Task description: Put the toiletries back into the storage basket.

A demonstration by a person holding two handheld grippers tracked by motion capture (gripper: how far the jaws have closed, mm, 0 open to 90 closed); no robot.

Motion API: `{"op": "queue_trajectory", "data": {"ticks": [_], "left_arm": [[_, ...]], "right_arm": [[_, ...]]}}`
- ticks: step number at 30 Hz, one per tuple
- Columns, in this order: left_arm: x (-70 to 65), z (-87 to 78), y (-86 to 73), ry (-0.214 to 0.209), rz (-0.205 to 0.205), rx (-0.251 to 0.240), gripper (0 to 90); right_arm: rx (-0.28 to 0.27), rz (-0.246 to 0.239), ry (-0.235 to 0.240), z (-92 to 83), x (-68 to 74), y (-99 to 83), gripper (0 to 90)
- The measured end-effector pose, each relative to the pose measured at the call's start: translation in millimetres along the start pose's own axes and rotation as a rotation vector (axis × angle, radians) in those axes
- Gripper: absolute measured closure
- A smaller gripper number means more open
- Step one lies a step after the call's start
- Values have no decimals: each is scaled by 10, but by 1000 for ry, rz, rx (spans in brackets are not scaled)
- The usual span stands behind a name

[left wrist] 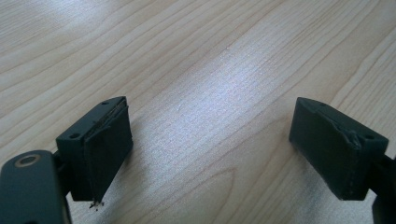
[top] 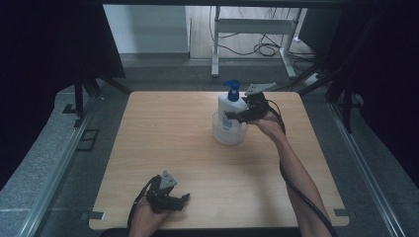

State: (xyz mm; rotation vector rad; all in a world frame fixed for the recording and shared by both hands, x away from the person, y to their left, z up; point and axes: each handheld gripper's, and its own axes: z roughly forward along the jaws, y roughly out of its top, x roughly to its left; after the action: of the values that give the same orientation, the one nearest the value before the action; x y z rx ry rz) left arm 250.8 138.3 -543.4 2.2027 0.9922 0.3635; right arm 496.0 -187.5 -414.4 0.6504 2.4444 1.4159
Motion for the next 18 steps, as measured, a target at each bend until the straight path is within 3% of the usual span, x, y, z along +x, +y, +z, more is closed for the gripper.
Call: {"op": "queue_trajectory", "data": {"ticks": [18], "left_arm": [[-2,2,0,0,-2,-1,125]], "right_arm": [[8,-10,-31,-196,66,108,110]]}}
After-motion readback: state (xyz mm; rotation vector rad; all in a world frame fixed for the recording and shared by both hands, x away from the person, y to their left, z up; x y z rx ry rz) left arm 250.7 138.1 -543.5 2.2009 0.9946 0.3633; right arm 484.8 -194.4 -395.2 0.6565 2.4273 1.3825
